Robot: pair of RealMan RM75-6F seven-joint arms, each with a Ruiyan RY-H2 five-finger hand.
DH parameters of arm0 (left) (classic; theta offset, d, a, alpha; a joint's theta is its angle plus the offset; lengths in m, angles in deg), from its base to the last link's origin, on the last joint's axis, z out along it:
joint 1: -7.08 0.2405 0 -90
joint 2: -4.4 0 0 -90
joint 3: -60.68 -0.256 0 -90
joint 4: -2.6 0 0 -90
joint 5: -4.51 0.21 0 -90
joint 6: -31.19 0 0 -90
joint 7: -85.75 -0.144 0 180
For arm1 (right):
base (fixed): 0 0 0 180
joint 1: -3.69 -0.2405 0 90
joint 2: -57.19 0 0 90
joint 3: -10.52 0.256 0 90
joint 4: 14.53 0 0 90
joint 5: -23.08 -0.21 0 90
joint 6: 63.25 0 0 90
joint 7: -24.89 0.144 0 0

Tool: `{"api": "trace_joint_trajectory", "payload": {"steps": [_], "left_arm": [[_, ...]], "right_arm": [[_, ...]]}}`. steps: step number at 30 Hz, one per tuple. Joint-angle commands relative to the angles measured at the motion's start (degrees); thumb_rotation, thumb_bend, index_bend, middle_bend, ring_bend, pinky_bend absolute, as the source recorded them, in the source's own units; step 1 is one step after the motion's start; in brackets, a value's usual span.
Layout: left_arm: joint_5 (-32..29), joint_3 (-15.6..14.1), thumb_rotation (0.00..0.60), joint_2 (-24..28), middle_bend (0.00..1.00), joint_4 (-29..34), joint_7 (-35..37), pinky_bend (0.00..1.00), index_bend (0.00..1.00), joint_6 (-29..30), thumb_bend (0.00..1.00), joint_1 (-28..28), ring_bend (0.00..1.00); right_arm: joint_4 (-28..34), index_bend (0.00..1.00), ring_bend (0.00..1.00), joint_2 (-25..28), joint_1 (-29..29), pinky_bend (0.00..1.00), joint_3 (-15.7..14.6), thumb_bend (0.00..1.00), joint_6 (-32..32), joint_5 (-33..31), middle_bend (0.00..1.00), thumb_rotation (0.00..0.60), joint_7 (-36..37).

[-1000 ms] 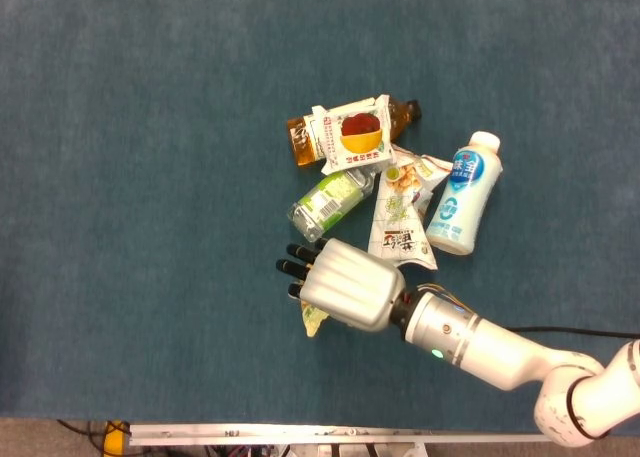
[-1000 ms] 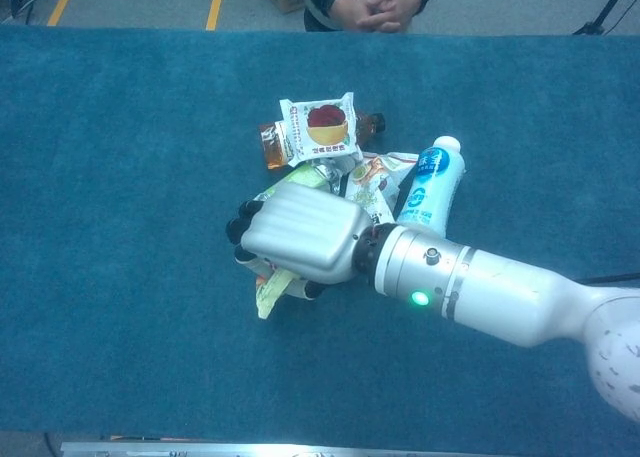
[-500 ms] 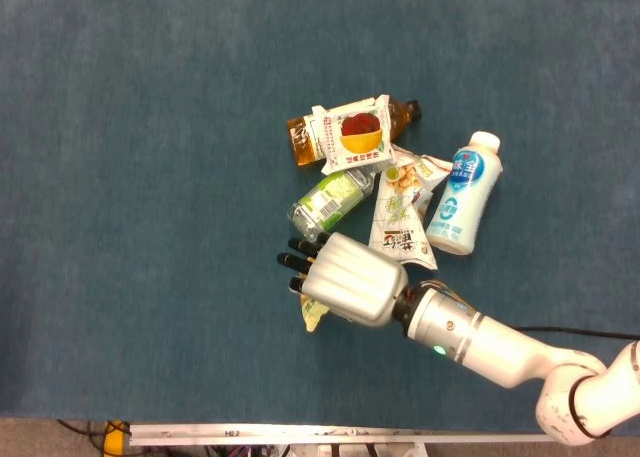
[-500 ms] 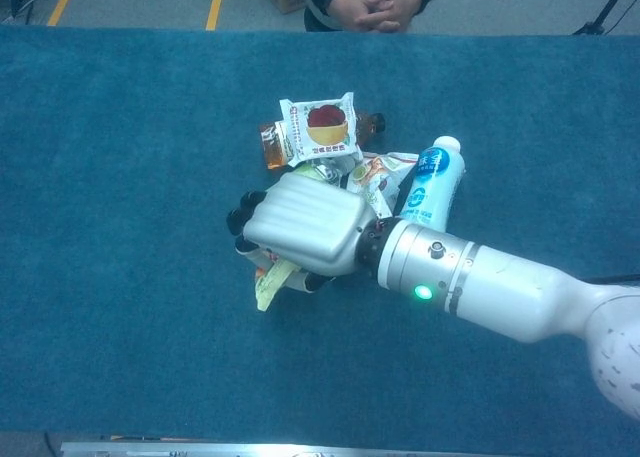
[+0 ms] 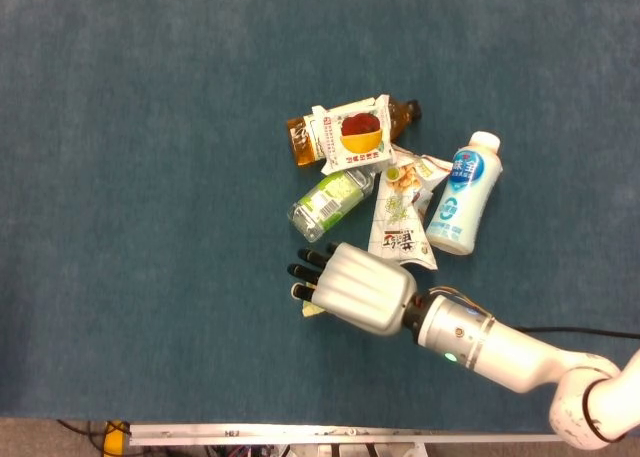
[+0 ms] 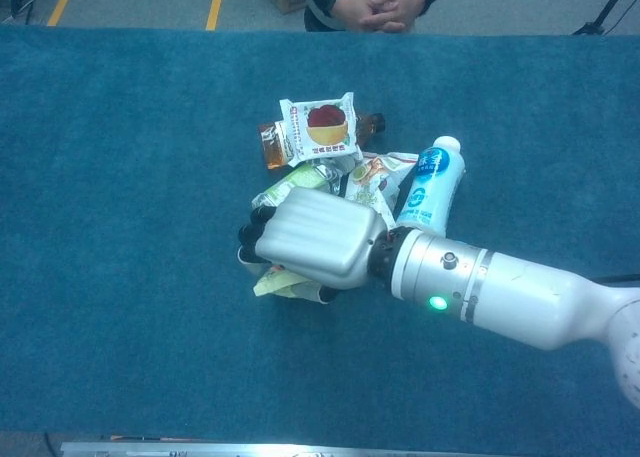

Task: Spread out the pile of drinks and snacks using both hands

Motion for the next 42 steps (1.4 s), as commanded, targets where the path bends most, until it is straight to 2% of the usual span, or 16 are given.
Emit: {"api": "trace_joint_trajectory", "payload": {"steps": [1, 12, 20, 26, 34, 42], "left_arm": [[0.01, 0.02, 0.6, 0.0, 0.19, 0.05, -0.07, 0.15, 0.15, 0.0, 0.35, -0.02, 0.14], [0.19, 0.05, 0.6, 0.12, 0.19, 0.71, -0.82, 0.15, 0.15, -0.14, 0.35, -0.19, 0.14], [0.38, 0.05, 0.6, 0.06, 0.19, 1.39, -1.77, 0.15, 0.15, -0.58, 0.35, -0.51, 0.14], [0.3, 0.18, 0.6, -0.03, 0.19, 1.75, -2.35, 0.15, 0.15, -1.09, 0.35, -0.89, 0.14], [0.33, 0.33, 0.6, -0.14, 0.19, 2.56, -3.52, 0.15, 0.15, -1.78, 0.35, -1.48, 0.14], [0.33, 0.47, 0.6, -0.19, 0.19, 3.44, -4.66, 0.15, 0.15, -2.56, 0.35, -2.13, 0.14]], "right_arm": [[0.76, 0.36, 0.22, 0.94, 0.51, 0.54, -0.5, 0.33, 0.53, 1.03, 0.28, 0.6, 0.25], [1.19, 0.36, 0.22, 4.62, 2.29, 0.54, -1.37, 0.33, 1.32, 2.86, 0.28, 0.6, 2.48], [0.51, 0.36, 0.22, 7.02, 3.91, 0.54, -3.15, 0.33, 1.56, 5.66, 0.28, 0.6, 4.13], [0.39, 0.36, 0.22, 10.75, 5.52, 0.54, -4.4, 0.33, 2.42, 7.57, 0.28, 0.6, 6.17], [-0.16, 0.35, 0.22, 15.62, 8.24, 0.54, -6.0, 0.33, 4.96, 12.22, 0.28, 0.6, 11.2], [-3.45, 0.32, 0.23, 20.57, 10.43, 0.53, -4.9, 0.3, 8.18, 15.03, 0.28, 0.6, 18.73]]}}
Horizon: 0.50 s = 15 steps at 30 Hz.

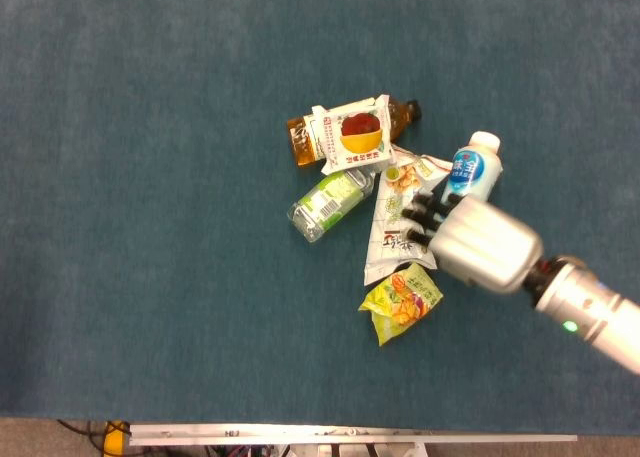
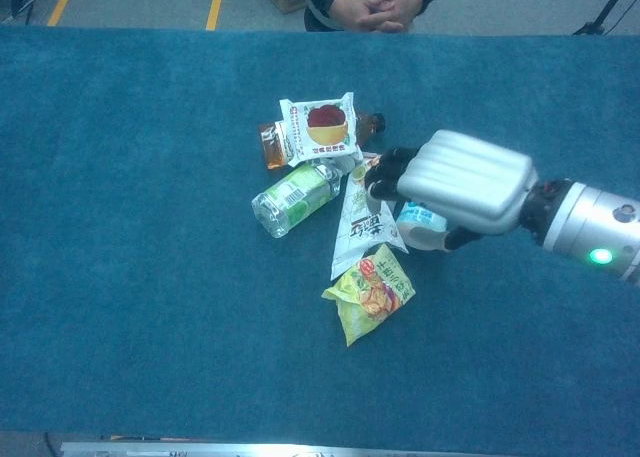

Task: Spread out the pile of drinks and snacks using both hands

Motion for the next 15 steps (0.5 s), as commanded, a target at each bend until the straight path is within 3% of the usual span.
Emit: {"api": "trace_joint_trajectory", "payload": {"steps": [1, 4, 6, 15], "left_arm": [[0.11, 0.01, 0.6, -0.14, 0.19, 0.32, -0.39, 0.15, 0.15, -0.25, 0.35, -0.22, 0.14], [0.04, -0.01, 0.6, -0.29, 0.19, 0.54, -0.72, 0.15, 0.15, -0.37, 0.35, -0.29, 0.14], [-0.05, -0.06, 0.6, -0.33, 0.19, 0.59, -0.85, 0.15, 0.15, -0.41, 0.35, -0.27, 0.14], [-0.53, -0.21, 0.6, -0.22, 0.19, 0.67, -1.02, 0.15, 0.15, -0.38, 0.35, -0.11, 0.14]], "right_arm": [[-2.04, 0.31, 0.23, 2.12, 0.8, 0.52, 0.67, 0.27, 0.26, 0.49, 0.28, 0.6, 2.42], [-3.63, 0.29, 0.23, 2.85, 0.87, 0.51, 1.15, 0.08, -0.95, -0.14, 0.28, 0.6, 3.54], [-4.81, 0.28, 0.23, 2.84, 0.91, 0.5, 1.44, 0.01, -1.79, -0.67, 0.28, 0.6, 3.96], [-9.82, 0.25, 0.23, 1.35, 1.16, 0.49, 1.82, 0.0, -5.4, -1.26, 0.27, 0.6, 3.51]]}}
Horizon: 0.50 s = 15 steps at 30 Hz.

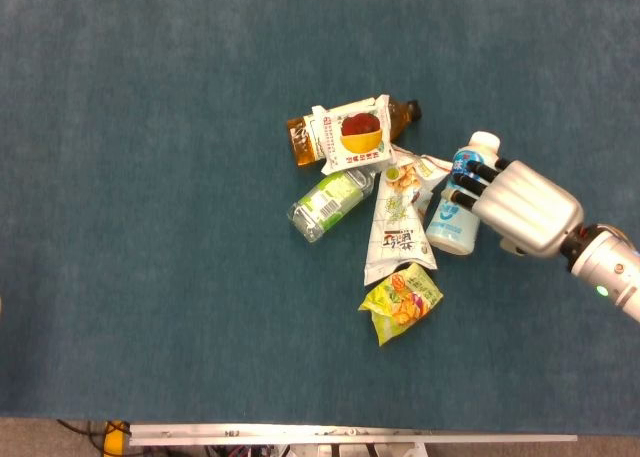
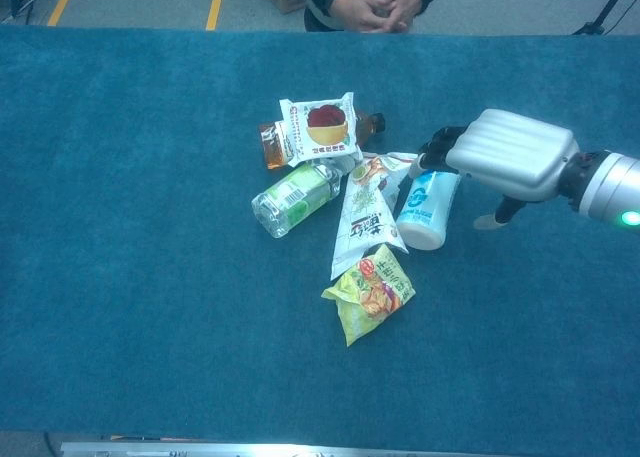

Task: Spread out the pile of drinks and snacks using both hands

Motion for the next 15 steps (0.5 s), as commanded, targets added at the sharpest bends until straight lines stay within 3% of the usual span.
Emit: {"api": "trace_joint_trajectory", "payload": {"steps": [1, 15], "left_arm": [[-0.08, -0.04, 0.6, -0.03, 0.19, 0.01, 0.0, 0.15, 0.15, -0.1, 0.35, -0.01, 0.14], [-0.29, 0.11, 0.6, -0.53, 0.19, 0.08, -0.46, 0.15, 0.15, -0.64, 0.35, -0.52, 0.14]], "right_arm": [[-1.25, 0.25, 0.23, -0.34, 0.33, 0.49, 0.25, 0.0, -0.67, -0.25, 0.27, 0.6, -0.09], [-6.17, 0.25, 0.23, -3.72, 0.21, 0.48, 2.56, 0.0, -3.21, -1.02, 0.27, 0.6, 0.1]]}}
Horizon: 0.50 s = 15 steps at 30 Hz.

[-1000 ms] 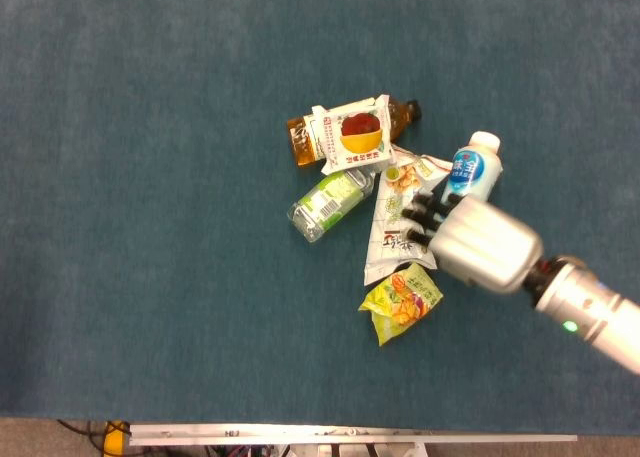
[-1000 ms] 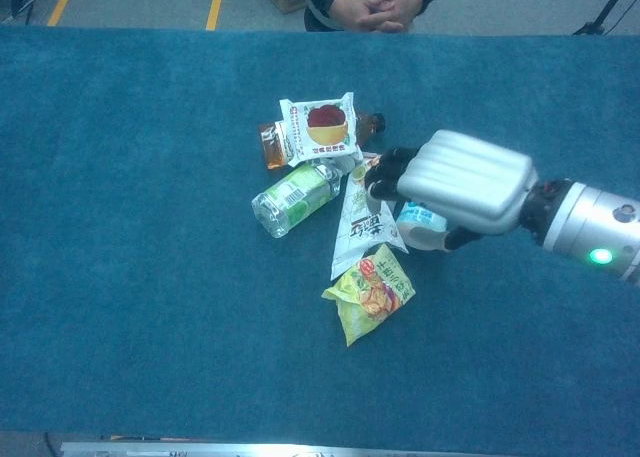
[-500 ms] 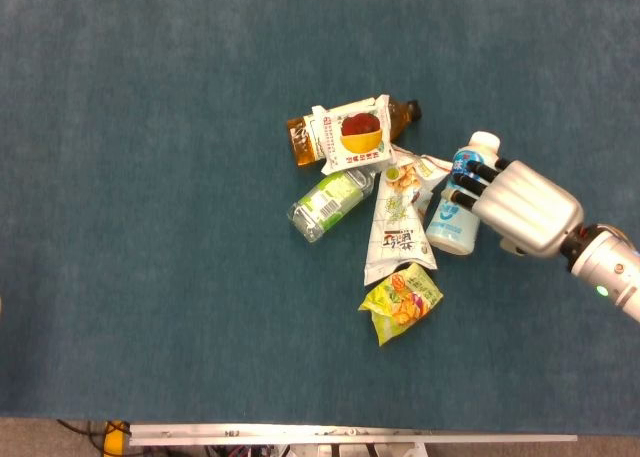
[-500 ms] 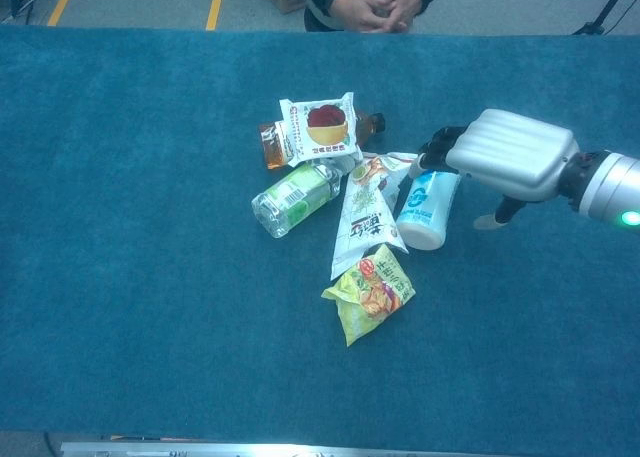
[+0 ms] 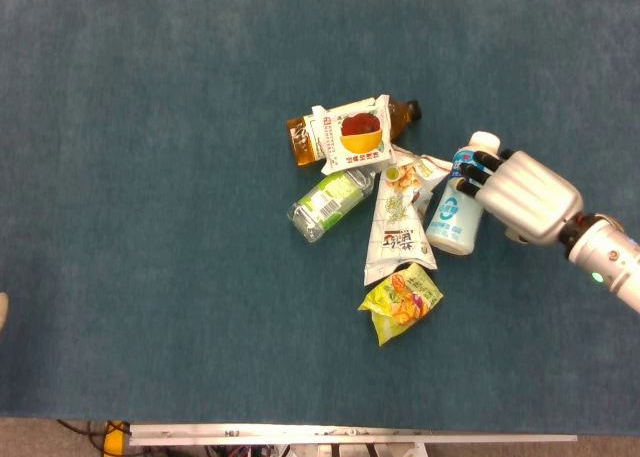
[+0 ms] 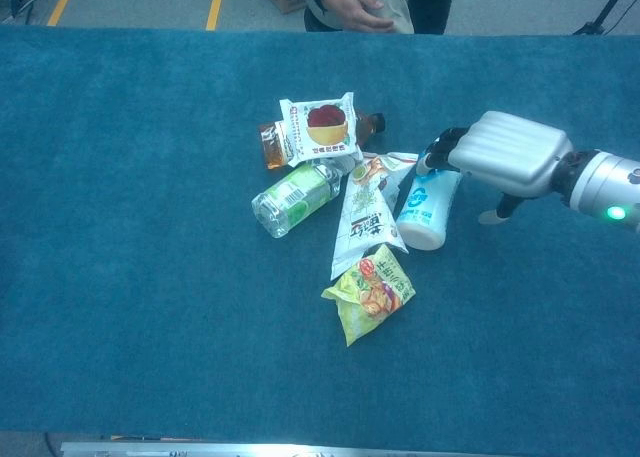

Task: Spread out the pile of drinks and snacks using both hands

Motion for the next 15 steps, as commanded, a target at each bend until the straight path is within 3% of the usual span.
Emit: {"api": "trace_joint_trajectory", "payload": {"steps": [1, 15], "left_arm": [[-0.17, 0.05, 0.6, 0.1, 0.19, -0.09, 0.16, 0.15, 0.15, 0.1, 0.35, 0.05, 0.14], [-0.3, -0.03, 0.6, -0.24, 0.19, -0.84, 0.99, 0.15, 0.15, -0.11, 0.35, -0.08, 0.14]], "right_arm": [[-0.35, 0.25, 0.23, -0.57, -0.23, 0.48, 0.54, 0.0, -0.4, -0.16, 0.27, 0.6, -0.15], [-1.71, 0.25, 0.23, -2.92, -0.66, 0.47, 1.04, 0.0, -3.33, -1.49, 0.27, 0.6, -3.17]]}}
